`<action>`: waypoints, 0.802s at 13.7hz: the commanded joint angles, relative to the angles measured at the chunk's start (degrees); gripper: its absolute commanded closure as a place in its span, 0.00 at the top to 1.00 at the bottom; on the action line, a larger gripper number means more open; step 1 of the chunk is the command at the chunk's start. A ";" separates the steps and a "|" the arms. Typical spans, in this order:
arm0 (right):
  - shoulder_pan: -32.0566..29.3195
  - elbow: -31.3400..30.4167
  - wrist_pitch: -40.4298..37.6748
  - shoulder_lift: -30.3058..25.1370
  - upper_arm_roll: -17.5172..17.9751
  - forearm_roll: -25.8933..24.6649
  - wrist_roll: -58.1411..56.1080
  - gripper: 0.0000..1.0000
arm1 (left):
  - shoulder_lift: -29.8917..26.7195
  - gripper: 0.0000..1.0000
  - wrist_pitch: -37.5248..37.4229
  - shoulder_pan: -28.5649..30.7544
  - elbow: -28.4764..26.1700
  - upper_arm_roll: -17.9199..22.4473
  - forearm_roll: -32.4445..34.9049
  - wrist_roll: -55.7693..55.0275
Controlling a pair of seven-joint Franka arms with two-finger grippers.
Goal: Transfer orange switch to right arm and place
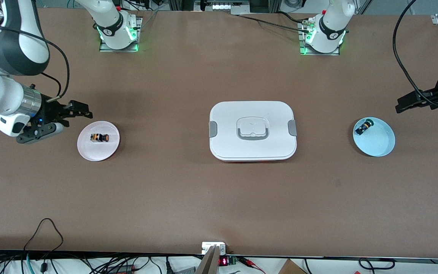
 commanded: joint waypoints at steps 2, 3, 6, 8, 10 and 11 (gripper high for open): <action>0.39 7.49 -12.27 -1.96 0.07 -2.13 8.94 1.00 | -1.05 1.00 0.30 0.32 -0.38 -0.03 -0.92 0.43; 0.48 10.56 -15.00 -1.96 0.07 -5.63 8.42 1.00 | -1.05 1.00 0.30 0.32 -0.38 -0.03 -0.92 0.35; -0.39 14.10 -14.51 -2.32 -0.63 -12.95 8.06 1.00 | -1.05 1.00 0.30 0.32 -0.29 -0.12 -1.00 0.34; -2.59 14.28 -11.18 -2.14 -1.42 -14.98 9.03 1.00 | -1.05 1.00 0.30 0.41 -0.29 -0.12 -1.01 0.43; -5.66 13.58 -9.86 -1.79 -0.82 -15.08 9.03 1.00 | -1.05 1.00 0.30 0.32 -0.21 -0.12 -1.01 0.34; -5.59 13.06 -8.45 -1.79 -0.81 -15.16 8.77 1.00 | -1.05 1.00 0.30 0.32 -0.21 -0.12 -1.01 0.34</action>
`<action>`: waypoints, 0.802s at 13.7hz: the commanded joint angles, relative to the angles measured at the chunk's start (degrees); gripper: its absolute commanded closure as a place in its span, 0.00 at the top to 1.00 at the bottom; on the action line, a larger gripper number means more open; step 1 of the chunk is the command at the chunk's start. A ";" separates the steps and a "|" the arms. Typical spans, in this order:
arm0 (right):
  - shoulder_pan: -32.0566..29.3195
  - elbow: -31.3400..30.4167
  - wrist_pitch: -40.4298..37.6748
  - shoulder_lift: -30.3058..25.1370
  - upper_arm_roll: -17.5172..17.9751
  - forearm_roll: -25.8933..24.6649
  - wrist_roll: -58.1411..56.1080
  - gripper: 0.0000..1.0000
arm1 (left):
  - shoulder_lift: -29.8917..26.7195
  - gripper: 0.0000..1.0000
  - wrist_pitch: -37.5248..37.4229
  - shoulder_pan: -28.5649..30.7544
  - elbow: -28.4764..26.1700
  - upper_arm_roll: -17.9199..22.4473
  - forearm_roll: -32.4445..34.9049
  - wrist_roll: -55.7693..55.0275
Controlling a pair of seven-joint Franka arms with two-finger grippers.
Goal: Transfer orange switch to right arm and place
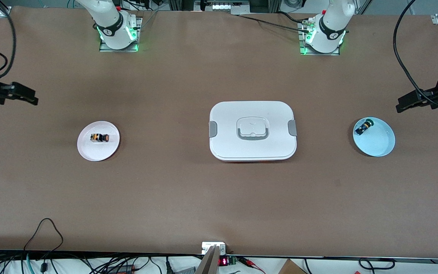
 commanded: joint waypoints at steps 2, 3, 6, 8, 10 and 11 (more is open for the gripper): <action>-1.21 -4.42 6.31 -1.07 0.79 -0.88 -0.44 1.00 | -0.83 1.00 0.23 0.41 -0.23 -0.11 -1.00 0.34; -1.03 -7.06 8.43 -2.56 0.88 -0.79 -0.80 1.00 | -0.83 1.00 0.23 0.41 -0.23 -0.11 -1.00 0.34; -0.94 -13.58 12.32 -6.52 0.88 -0.62 0.07 1.00 | -0.83 1.00 0.23 0.41 -0.15 -0.11 -1.00 0.34; -1.03 -13.07 9.43 -6.88 0.88 -0.53 0.17 1.00 | -0.83 1.00 0.23 0.41 -0.15 -0.11 -1.00 0.34; -1.03 -12.63 9.24 -6.97 0.88 -0.53 0.08 1.00 | -0.74 1.00 0.23 0.41 -0.15 -0.11 -1.00 0.34; -0.68 -12.27 9.15 -6.88 0.96 -0.53 0.16 1.00 | -0.74 1.00 0.23 0.41 -0.15 -0.11 -1.00 0.34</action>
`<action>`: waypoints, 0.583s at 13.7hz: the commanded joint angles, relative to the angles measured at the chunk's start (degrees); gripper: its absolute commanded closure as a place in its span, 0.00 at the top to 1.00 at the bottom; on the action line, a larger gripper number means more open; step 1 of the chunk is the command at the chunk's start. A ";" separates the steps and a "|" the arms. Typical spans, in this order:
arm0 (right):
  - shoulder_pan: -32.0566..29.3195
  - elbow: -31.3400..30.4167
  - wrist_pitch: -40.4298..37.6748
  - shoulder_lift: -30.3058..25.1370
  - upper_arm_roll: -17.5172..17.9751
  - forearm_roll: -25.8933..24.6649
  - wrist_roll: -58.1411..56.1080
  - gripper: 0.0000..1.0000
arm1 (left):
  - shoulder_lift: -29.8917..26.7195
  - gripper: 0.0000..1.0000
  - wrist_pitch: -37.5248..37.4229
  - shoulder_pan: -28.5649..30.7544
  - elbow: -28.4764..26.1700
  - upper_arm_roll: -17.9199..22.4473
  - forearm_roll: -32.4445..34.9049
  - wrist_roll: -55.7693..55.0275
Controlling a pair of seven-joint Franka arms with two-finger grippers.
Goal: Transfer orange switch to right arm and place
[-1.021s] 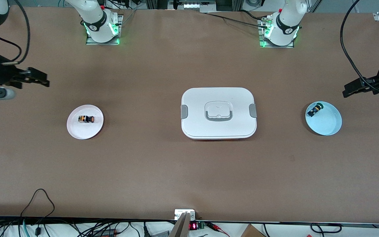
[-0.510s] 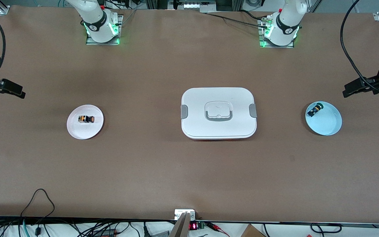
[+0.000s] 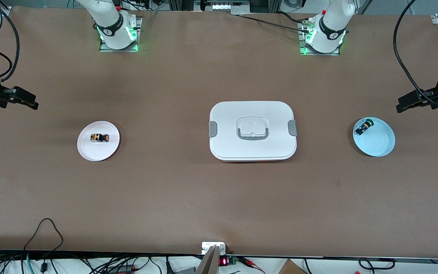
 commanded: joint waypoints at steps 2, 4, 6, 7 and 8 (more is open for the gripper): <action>1.13 -0.70 -1.29 -1.42 0.49 -0.53 0.53 1.00 | -0.72 1.00 0.17 0.41 -0.17 -0.11 -1.00 0.34; 0.78 -0.09 -1.56 -1.07 0.06 0.17 0.62 1.00 | -0.72 1.00 0.17 0.41 -0.17 -0.11 -1.00 0.34; 0.87 1.05 -1.56 -0.29 0.14 0.00 0.19 1.00 | -0.72 1.00 0.17 0.41 -0.17 -0.11 -1.00 0.34; 0.96 2.11 -1.56 0.50 0.32 -0.08 0.18 1.00 | -0.72 1.00 0.08 0.41 -0.17 -0.11 -1.00 0.34; 0.96 2.55 -1.56 0.77 0.32 0.00 0.18 1.00 | -0.72 1.00 0.08 0.41 -0.17 -0.11 -1.00 0.34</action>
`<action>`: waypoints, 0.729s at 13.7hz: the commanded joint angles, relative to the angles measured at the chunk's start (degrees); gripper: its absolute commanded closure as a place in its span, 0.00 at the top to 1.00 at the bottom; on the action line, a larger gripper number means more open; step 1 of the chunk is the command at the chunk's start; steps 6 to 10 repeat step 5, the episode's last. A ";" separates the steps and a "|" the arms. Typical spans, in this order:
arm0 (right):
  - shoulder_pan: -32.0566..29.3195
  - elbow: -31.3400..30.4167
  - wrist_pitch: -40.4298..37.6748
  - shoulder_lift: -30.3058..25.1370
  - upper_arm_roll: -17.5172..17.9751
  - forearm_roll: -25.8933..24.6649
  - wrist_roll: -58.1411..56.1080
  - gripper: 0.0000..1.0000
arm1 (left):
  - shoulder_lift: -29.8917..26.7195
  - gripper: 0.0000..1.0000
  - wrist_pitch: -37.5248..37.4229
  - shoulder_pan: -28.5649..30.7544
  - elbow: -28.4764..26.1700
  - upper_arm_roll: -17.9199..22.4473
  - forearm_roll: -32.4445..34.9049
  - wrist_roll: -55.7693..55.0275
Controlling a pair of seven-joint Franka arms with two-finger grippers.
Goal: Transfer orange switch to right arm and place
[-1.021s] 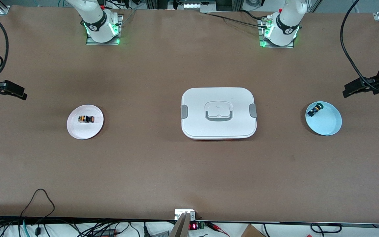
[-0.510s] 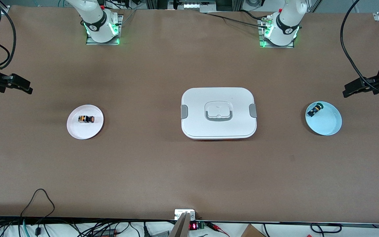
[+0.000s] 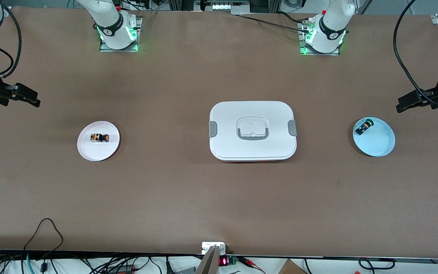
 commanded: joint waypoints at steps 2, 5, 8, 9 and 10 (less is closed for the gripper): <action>-0.02 2.18 -0.78 0.88 0.11 -0.01 -0.21 1.00 | -0.72 1.00 0.08 0.41 -0.17 -0.11 -1.00 0.34; 0.07 2.53 -0.78 0.96 0.02 -0.01 0.05 1.00 | -0.72 1.00 0.08 0.41 -0.17 -0.11 -1.00 0.34; 0.07 2.53 -0.78 0.96 0.02 -0.01 0.05 1.00 | -0.72 1.00 0.08 0.41 -0.17 -0.11 -1.00 0.34; 0.07 2.53 -0.78 0.96 0.02 -0.01 0.05 1.00 | -0.72 1.00 0.08 0.41 -0.17 -0.11 -1.00 0.34; 0.07 2.53 -0.78 0.96 0.02 -0.01 0.05 1.00 | -0.72 1.00 0.08 0.41 -0.17 -0.11 -1.00 0.34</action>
